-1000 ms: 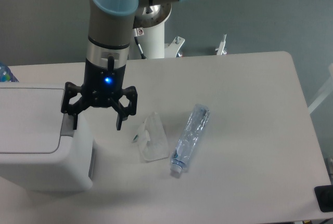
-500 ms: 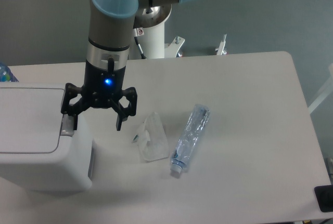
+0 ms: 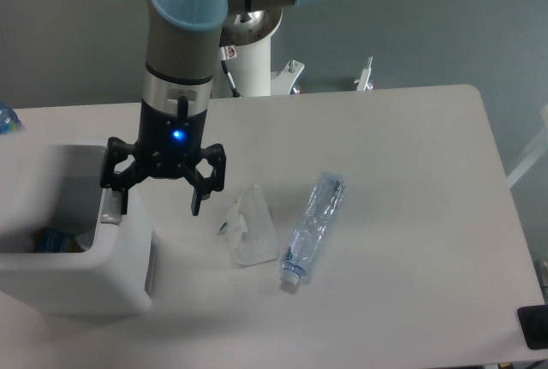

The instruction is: Open the trash can

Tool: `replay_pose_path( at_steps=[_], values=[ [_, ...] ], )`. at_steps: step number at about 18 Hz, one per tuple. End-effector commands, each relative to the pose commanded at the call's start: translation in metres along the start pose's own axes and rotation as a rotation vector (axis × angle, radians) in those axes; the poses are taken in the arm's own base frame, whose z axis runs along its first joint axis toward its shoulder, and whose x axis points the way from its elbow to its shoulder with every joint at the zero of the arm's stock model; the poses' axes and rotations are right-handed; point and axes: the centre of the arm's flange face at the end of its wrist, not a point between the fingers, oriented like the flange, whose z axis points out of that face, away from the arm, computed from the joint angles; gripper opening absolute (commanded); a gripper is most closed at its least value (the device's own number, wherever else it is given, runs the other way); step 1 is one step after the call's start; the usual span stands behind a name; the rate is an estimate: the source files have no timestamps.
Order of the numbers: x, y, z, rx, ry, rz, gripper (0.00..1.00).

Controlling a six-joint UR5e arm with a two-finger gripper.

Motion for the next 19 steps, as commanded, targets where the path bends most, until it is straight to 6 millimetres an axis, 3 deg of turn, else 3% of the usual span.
replay_pose_path(
  at_steps=[4,7,9,11,14,17,19],
  values=[
    [0.003,-0.006,-0.011,0.024,0.0,0.01,1.0],
    [0.007,-0.035,-0.051,0.122,-0.018,0.046,1.0],
    [-0.015,-0.059,-0.087,0.195,-0.128,0.099,1.0],
    [-0.039,-0.069,-0.11,0.204,-0.293,0.182,1.0],
    [-0.07,-0.063,-0.112,0.087,-0.432,0.362,1.0],
    [-0.105,-0.048,-0.111,-0.137,-0.464,0.526,1.0],
    [-0.123,-0.043,-0.114,-0.198,-0.455,0.583,1.0]
  ],
)
